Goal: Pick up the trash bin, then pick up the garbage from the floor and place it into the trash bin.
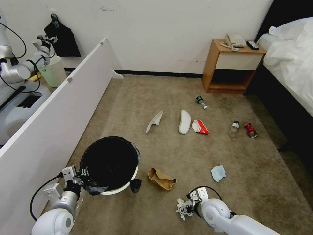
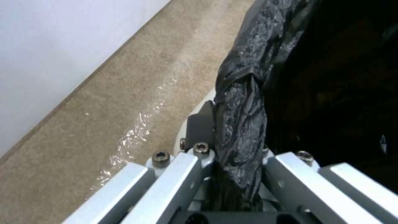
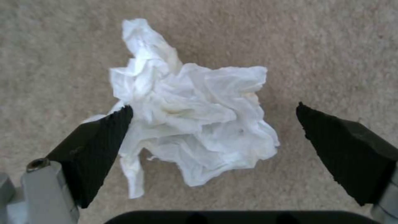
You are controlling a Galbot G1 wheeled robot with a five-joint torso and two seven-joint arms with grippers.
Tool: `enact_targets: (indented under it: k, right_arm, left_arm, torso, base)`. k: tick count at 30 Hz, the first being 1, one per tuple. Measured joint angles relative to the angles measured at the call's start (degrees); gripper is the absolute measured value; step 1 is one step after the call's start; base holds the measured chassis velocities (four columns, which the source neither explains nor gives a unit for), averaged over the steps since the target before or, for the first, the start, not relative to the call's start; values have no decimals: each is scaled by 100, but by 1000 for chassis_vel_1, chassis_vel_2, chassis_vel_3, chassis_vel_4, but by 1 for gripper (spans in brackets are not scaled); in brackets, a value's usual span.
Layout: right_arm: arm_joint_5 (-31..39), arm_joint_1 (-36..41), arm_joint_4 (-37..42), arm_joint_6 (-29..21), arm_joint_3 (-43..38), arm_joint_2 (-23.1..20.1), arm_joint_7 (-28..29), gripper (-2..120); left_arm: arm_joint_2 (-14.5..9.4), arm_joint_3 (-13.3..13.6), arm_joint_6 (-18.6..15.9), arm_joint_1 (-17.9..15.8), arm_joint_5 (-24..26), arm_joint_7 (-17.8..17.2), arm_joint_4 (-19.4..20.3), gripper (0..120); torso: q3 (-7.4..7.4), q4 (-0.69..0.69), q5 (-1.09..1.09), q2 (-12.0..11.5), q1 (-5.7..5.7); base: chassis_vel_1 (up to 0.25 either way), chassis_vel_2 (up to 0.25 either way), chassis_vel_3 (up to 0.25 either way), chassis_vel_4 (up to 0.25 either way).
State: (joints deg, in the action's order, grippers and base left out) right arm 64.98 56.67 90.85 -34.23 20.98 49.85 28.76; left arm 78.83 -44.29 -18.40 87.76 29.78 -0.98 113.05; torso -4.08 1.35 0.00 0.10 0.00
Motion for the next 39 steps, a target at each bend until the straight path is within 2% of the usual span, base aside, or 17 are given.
enact_targets:
  k: [20, 24, 25, 39]
  right_arm:
    - [-86, -222, -286, 69, 181, 248, -70, 100]
    - [-35, -265, -193, 70, 279, 272, -60, 100]
    - [-14, -273, -158, 70, 298, 274, -39, 100]
    - [139, -209, 128, 32, 340, 214, 186, 100]
  left_arm:
    - [-43, -44, 16, -32, 27, 0, -77, 2]
    - [-63, -52, 23, -29, 40, 1, -86, 2]
    - [-64, -52, 25, -36, 41, -1, -97, 2]
    - [-98, -27, 26, -59, 65, -1, -112, 2]
  torso:
    - [0, 2, -4, 2, 0]
    - [0, -4, 8, 2, 0]
    - [0, -5, 1, 2, 0]
    - [0, 0, 0, 1, 0]
  base:
    - [0, 0, 0, 0]
    - [0, 0, 0, 0]
    - [0, 0, 0, 0]
    - [0, 0, 0, 0]
